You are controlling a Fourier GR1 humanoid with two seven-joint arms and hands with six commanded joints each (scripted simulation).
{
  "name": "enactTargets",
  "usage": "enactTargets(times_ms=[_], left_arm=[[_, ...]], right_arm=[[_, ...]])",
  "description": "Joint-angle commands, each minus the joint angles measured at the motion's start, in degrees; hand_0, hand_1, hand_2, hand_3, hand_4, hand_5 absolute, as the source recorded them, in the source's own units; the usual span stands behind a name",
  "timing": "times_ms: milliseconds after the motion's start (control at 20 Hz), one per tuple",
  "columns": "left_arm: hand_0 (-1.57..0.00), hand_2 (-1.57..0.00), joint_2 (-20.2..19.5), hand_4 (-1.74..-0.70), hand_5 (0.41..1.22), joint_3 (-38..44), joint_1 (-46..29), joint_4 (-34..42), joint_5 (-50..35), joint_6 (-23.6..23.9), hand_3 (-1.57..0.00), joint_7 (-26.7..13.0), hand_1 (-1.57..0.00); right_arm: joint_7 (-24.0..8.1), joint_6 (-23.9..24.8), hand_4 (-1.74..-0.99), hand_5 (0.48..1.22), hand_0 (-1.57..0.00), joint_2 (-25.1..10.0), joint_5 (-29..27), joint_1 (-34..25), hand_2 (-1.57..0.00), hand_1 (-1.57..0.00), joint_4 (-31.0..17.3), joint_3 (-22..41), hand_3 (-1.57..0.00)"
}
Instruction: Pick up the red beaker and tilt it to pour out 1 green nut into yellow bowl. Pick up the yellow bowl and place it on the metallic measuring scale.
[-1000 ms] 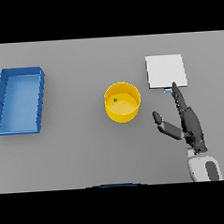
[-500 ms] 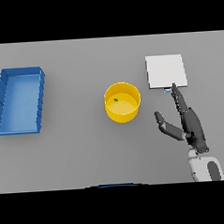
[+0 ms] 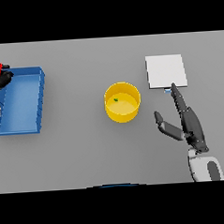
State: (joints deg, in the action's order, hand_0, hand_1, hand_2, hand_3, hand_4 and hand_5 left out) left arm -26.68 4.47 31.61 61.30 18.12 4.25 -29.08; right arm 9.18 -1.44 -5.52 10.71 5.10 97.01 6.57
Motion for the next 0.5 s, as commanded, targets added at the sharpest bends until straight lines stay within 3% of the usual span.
enactTargets(times_ms=[0, 100, 150, 200, 300, 450], left_arm=[[-1.57, -1.57, 0.12, -1.74, 0.925, 0.13, -0.60, 0.70, -0.15, 0.07, -1.57, -1.32, -1.57], [-1.57, -1.53, 0.32, -1.52, 0.818, -0.06, -1.86, 4.02, -1.09, -1.38, -1.53, -4.17, -1.57], [-1.47, -1.28, -0.31, -1.37, 0.774, -0.70, -2.97, 6.19, -2.15, -4.19, -1.32, -2.64, -1.34], [-1.17, -1.02, -0.66, -1.23, 0.737, -0.57, -4.16, 7.87, -3.74, -6.29, -1.05, -1.89, -1.07], [-0.75, -0.65, -1.03, -1.05, 0.683, 0.59, -5.00, 9.34, -8.26, -11.05, -0.67, -2.21, -0.69], [-0.38, -0.33, -2.74, -0.88, 0.644, -1.68, -5.32, 9.31, -7.01, -14.74, -0.34, -3.93, -0.35]], right_arm=[[-0.05, 0.30, -1.157, 0.671, 0.00, 0.29, 0.11, 0.19, 0.00, 0.00, -0.22, 0.00, 0.00], [-0.46, 0.19, -1.155, 0.670, 0.00, 0.49, -0.16, -0.56, 0.00, 0.00, -0.77, -0.08, 0.00], [0.09, 0.12, -1.153, 0.670, 0.00, 0.36, -0.09, -0.05, 0.00, 0.00, -0.36, 0.01, 0.00], [0.16, 0.06, -1.151, 0.670, 0.00, 0.09, -0.18, -0.03, 0.00, 0.00, -0.40, -0.19, 0.00], [1.42, 0.11, -1.150, 0.671, 0.00, 0.02, -0.15, 0.89, 0.00, 0.00, 0.56, -0.05, 0.00], [0.08, -0.25, -1.155, 0.669, 0.00, -0.29, -0.72, 0.34, 0.00, 0.00, -0.12, -0.47, 0.00]])
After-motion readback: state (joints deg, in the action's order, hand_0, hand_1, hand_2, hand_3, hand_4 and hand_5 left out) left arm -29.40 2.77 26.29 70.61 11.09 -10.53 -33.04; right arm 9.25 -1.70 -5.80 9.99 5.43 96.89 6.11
